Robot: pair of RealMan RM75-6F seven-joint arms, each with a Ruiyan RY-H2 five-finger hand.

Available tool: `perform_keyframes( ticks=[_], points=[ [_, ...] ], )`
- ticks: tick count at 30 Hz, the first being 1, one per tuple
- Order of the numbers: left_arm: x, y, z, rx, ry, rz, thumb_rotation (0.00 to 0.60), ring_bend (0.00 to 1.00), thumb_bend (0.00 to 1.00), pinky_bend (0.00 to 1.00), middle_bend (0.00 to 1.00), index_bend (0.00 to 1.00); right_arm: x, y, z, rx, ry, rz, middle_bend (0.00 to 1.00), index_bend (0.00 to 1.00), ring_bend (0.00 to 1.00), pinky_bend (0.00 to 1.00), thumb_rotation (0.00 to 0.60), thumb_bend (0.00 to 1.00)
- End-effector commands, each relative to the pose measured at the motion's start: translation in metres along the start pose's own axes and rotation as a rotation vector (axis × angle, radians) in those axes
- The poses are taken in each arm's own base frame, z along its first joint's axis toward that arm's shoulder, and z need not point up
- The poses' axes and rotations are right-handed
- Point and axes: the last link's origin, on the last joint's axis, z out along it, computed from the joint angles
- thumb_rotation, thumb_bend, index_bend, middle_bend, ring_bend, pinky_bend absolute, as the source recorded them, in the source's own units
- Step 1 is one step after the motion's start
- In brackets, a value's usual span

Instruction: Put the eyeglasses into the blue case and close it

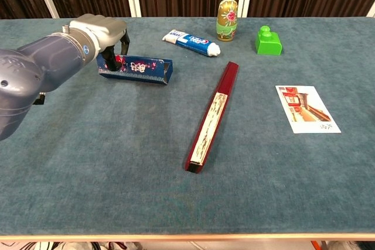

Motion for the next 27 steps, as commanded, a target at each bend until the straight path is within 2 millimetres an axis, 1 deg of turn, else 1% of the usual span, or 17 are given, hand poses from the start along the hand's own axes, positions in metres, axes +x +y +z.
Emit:
perform_keyframes(
  ticks=[1,14,17,22,27],
  points=[
    [0.001,0.004,0.003,-0.002,0.006,-0.008,0.6,0.03,0.46,0.03,0.18,0.57,0.0,0.0,0.0,-0.001,-0.001,0.0,0.0,0.08,0.09,0.18,0.6,0.07],
    [0.011,0.006,0.013,0.018,0.032,-0.03,0.6,0.03,0.46,0.03,0.18,0.57,-0.001,0.0,0.0,-0.002,-0.004,-0.004,0.0,0.08,0.09,0.18,0.6,0.07],
    [0.013,0.006,0.017,0.024,0.038,-0.012,0.6,0.03,0.46,0.03,0.18,0.57,-0.001,0.0,0.0,-0.005,-0.005,-0.003,0.0,0.08,0.09,0.18,0.6,0.07],
    [0.015,0.009,0.022,0.036,0.048,-0.002,0.6,0.03,0.46,0.03,0.18,0.57,-0.001,0.0,0.0,-0.006,-0.006,-0.006,0.0,0.08,0.09,0.18,0.6,0.07],
    [0.013,0.008,0.026,0.053,0.048,0.009,0.6,0.03,0.46,0.03,0.18,0.57,-0.001,0.0,0.0,-0.01,-0.008,-0.006,0.0,0.08,0.09,0.18,0.6,0.07]
  ],
)
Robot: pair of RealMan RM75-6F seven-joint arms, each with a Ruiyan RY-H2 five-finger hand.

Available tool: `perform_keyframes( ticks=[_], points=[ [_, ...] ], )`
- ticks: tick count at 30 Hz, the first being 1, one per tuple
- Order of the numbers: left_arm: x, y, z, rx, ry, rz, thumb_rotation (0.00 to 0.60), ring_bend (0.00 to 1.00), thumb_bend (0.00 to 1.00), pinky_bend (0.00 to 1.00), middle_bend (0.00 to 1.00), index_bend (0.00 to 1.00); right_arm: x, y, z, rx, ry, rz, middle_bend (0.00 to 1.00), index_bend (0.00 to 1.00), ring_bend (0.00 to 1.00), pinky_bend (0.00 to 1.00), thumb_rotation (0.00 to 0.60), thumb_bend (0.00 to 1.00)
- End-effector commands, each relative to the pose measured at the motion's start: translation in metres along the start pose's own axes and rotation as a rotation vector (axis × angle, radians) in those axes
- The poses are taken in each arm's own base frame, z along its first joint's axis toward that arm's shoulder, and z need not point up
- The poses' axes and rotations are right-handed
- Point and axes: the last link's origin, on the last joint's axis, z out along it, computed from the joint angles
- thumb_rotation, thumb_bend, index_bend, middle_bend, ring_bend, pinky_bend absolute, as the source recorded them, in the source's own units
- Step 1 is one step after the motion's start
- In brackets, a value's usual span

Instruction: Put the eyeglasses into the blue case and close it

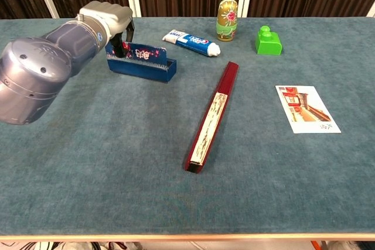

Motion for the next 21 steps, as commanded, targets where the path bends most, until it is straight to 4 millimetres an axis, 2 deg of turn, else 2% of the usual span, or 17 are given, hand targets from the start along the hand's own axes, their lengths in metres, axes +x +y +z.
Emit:
perform_keyframes(
  ticks=[1,21],
  points=[
    [-0.0014,0.0018,0.0015,0.003,-0.002,0.003,0.6,0.03,0.46,0.03,0.18,0.57,-0.0001,0.0,0.0001,0.0,-0.001,-0.001,0.0,0.08,0.09,0.18,0.6,0.07],
    [-0.0039,0.0054,0.0096,0.02,0.005,0.014,0.6,0.03,0.46,0.03,0.17,0.56,-0.0001,0.0002,-0.0001,-0.005,-0.007,-0.001,0.0,0.08,0.09,0.18,0.6,0.07]
  ],
)
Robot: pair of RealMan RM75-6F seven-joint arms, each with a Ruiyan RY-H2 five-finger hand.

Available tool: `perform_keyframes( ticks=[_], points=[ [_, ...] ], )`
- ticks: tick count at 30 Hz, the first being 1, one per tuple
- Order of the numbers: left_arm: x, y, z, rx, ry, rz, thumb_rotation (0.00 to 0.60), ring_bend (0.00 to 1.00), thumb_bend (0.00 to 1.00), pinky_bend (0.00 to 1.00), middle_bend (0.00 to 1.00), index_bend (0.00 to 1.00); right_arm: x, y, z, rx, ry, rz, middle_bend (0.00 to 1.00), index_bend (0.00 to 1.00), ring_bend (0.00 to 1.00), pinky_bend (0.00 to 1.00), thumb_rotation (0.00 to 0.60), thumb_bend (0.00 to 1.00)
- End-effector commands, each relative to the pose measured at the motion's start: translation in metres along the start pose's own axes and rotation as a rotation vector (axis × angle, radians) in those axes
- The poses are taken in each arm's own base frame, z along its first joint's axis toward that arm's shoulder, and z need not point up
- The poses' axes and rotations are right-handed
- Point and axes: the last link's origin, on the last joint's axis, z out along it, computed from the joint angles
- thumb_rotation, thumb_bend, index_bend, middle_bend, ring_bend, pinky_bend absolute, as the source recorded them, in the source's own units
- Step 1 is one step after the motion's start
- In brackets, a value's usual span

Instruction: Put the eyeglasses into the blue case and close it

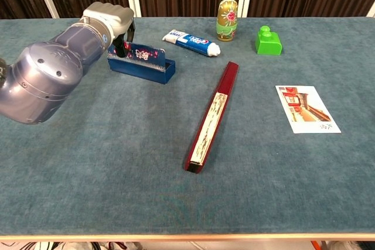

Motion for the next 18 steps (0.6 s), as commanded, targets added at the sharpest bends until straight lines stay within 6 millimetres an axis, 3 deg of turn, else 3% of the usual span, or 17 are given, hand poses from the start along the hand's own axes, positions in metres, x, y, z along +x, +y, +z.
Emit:
perform_keyframes(
  ticks=[1,18],
  points=[
    [-0.001,0.001,0.002,0.002,-0.004,0.002,0.6,0.03,0.46,0.03,0.17,0.55,0.0,0.0,0.0,0.0,0.0,0.0,0.0,0.08,0.09,0.18,0.6,0.07],
    [-0.009,0.007,0.013,0.025,-0.005,0.011,0.6,0.03,0.46,0.03,0.17,0.49,0.0,-0.001,0.0,0.014,0.003,-0.001,0.0,0.08,0.09,0.18,0.6,0.07]
  ],
)
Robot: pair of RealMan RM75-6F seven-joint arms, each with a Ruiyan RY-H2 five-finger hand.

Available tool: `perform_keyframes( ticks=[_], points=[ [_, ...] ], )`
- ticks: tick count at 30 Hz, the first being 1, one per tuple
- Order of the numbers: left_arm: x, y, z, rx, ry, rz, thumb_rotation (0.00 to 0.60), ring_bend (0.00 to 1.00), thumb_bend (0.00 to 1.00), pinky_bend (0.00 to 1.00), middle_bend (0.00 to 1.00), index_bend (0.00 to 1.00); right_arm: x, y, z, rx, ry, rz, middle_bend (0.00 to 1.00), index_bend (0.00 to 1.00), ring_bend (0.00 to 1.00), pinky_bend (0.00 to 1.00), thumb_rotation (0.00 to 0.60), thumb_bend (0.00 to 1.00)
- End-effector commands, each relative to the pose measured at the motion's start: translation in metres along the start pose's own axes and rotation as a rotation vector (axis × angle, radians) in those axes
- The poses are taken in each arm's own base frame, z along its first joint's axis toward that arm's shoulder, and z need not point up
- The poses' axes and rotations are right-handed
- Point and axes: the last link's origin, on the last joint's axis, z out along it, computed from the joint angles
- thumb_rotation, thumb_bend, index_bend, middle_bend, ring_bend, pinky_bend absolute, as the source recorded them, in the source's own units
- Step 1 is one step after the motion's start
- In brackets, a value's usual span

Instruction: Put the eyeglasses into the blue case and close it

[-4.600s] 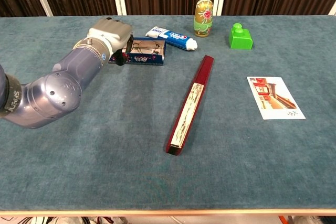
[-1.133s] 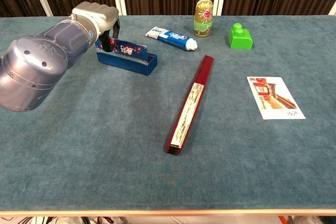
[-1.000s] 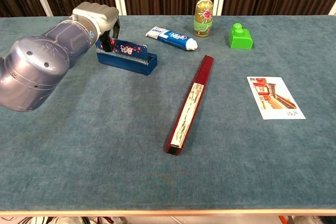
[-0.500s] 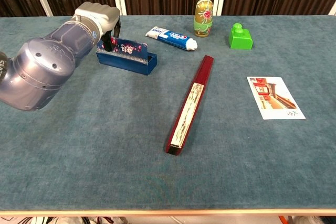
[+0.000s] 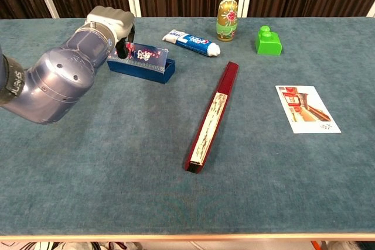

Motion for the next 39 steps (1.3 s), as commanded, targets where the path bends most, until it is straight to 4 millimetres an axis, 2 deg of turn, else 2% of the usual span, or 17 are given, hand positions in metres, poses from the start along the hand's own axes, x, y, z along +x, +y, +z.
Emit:
perform_keyframes(
  ticks=[1,4,6,12,15,19,26,31,39],
  points=[
    [0.0,0.002,0.001,-0.004,0.003,0.001,0.6,0.03,0.46,0.03,0.17,0.49,0.0,0.0,0.0,0.0,0.0,0.001,0.0,0.08,0.09,0.18,0.6,0.07],
    [-0.002,0.004,0.002,-0.006,0.004,0.006,0.6,0.03,0.46,0.03,0.17,0.48,0.0,0.0,0.0,0.001,0.0,-0.001,0.0,0.08,0.09,0.18,0.6,0.07],
    [-0.003,0.005,0.002,-0.008,0.003,0.01,0.6,0.03,0.46,0.03,0.17,0.43,0.0,0.0,0.0,0.002,0.001,-0.002,0.0,0.08,0.09,0.18,0.6,0.07],
    [-0.005,0.007,0.002,-0.005,0.005,0.023,0.6,0.02,0.46,0.03,0.14,0.11,0.0,0.0,0.0,0.0,-0.001,0.001,0.0,0.08,0.09,0.18,0.6,0.07],
    [-0.005,0.007,0.002,0.0,0.002,0.03,0.6,0.01,0.46,0.03,0.1,0.03,0.0,0.0,0.0,0.0,-0.003,0.002,0.0,0.08,0.09,0.18,0.6,0.07],
    [-0.003,0.007,0.002,0.002,0.008,0.027,0.6,0.0,0.45,0.03,0.07,0.01,0.0,0.0,0.0,-0.001,-0.003,0.004,0.0,0.08,0.09,0.18,0.6,0.07],
    [0.006,0.005,0.0,-0.043,0.029,0.067,0.6,0.0,0.31,0.03,0.08,0.01,0.0,0.0,0.0,-0.002,0.002,0.009,0.0,0.08,0.09,0.18,0.6,0.07],
    [0.012,-0.001,-0.004,-0.102,0.0,0.127,0.6,0.0,0.29,0.03,0.11,0.05,0.001,-0.001,0.0,0.0,0.007,0.01,0.0,0.08,0.09,0.18,0.6,0.07],
    [0.016,-0.016,-0.007,-0.179,-0.071,0.22,0.6,0.0,0.27,0.02,0.11,0.05,0.001,0.0,0.001,-0.002,0.009,0.013,0.0,0.08,0.09,0.18,0.6,0.07]
  ],
)
